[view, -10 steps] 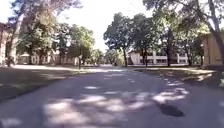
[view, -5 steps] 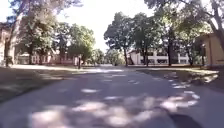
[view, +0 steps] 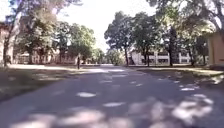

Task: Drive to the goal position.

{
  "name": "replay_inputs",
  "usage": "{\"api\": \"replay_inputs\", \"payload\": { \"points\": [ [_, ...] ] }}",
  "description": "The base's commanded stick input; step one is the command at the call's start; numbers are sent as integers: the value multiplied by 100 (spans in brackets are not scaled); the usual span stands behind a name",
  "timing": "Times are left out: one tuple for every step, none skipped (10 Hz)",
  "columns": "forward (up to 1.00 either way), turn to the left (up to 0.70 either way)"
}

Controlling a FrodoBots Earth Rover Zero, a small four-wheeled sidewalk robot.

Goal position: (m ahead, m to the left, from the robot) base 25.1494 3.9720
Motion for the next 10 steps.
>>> {"api": "replay_inputs", "payload": {
  "points": [
    [70, 0],
    [70, 0],
    [70, 0],
    [70, 0],
    [70, 0],
    [70, 0],
    [70, 0],
    [70, 0],
    [70, 0],
    [70, 0]
  ]
}}
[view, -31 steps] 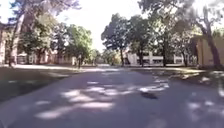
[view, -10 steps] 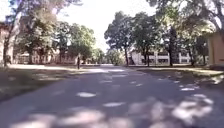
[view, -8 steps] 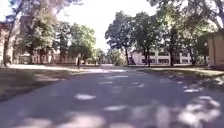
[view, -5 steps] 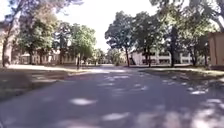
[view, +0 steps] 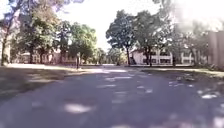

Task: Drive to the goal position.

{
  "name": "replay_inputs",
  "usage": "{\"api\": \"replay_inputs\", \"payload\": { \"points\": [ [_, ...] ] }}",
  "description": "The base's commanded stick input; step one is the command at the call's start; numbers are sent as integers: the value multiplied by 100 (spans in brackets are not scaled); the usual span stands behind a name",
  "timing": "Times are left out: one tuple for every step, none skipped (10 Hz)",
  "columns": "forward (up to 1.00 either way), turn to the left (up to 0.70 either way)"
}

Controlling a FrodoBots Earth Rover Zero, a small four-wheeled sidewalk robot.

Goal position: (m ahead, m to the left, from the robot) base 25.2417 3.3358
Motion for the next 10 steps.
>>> {"api": "replay_inputs", "payload": {
  "points": [
    [70, 0],
    [70, 0],
    [70, 0],
    [70, 0],
    [70, 0],
    [70, 0],
    [70, 0],
    [70, 0],
    [70, 0],
    [70, 0]
  ]
}}
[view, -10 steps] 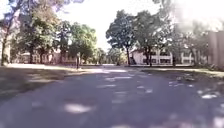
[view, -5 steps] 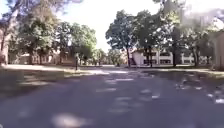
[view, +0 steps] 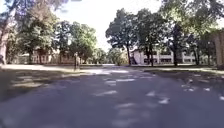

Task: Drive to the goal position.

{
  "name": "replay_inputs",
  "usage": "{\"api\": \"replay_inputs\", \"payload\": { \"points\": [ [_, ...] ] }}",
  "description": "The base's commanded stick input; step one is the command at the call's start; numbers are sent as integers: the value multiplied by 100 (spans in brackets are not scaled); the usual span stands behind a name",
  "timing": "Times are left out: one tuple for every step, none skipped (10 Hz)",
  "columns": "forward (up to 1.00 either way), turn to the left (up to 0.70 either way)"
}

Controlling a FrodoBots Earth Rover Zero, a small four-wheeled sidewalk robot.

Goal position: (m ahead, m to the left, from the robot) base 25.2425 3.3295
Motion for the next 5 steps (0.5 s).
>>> {"api": "replay_inputs", "payload": {
  "points": [
    [70, 0],
    [70, 0],
    [70, 0],
    [70, 0],
    [70, 0]
  ]
}}
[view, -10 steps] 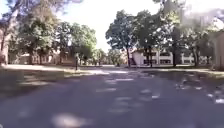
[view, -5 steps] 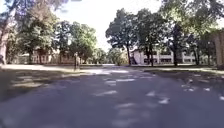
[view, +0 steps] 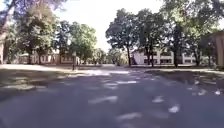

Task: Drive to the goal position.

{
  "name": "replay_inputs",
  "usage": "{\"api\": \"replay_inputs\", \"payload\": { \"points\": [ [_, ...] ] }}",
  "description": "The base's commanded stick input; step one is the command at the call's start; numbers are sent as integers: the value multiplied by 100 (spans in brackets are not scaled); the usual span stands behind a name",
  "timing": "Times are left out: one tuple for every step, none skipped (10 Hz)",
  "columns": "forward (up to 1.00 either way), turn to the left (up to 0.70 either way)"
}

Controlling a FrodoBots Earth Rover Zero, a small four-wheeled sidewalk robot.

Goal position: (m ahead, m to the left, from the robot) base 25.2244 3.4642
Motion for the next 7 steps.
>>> {"api": "replay_inputs", "payload": {
  "points": [
    [70, 0],
    [70, 0],
    [70, 0],
    [70, 3],
    [70, 14],
    [70, 14],
    [70, 2]
  ]
}}
